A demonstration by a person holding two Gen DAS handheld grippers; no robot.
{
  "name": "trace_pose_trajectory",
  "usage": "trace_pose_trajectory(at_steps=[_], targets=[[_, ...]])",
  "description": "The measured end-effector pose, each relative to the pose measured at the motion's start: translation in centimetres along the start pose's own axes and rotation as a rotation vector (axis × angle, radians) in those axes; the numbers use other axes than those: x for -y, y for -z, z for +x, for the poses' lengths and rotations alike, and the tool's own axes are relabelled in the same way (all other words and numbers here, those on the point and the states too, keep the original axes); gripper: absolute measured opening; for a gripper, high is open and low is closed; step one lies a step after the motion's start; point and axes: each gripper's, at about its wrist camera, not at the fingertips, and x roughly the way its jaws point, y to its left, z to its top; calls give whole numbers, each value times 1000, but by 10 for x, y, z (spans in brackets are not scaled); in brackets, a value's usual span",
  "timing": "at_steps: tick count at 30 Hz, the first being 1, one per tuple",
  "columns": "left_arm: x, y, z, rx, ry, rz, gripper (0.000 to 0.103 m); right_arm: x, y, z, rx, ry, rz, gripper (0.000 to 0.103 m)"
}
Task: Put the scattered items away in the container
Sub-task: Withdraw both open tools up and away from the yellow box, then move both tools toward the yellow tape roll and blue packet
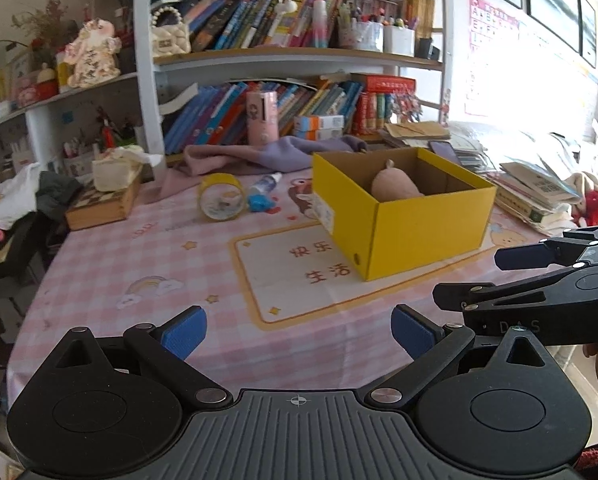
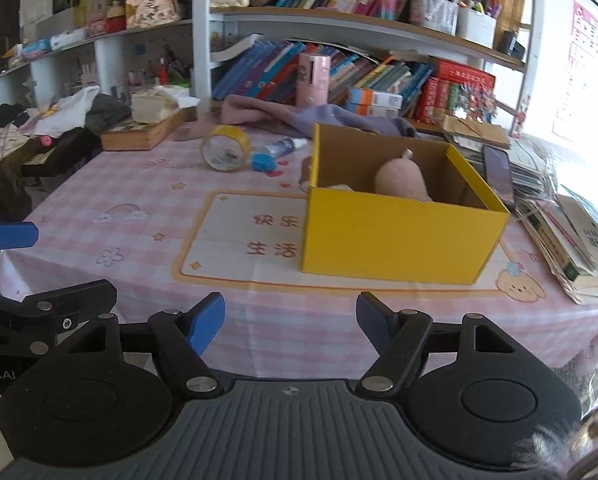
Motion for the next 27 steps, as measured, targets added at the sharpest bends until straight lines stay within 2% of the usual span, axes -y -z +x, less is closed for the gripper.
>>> trace_pose_trajectory(at_steps=[13, 27], targets=[[-43, 8, -11, -4, -82, -78, 101, -45, -17, 12, 12, -76, -85, 71], [-56, 7, -4, -8, -121, -106, 101, -58, -28, 27, 15, -113, -115, 71]])
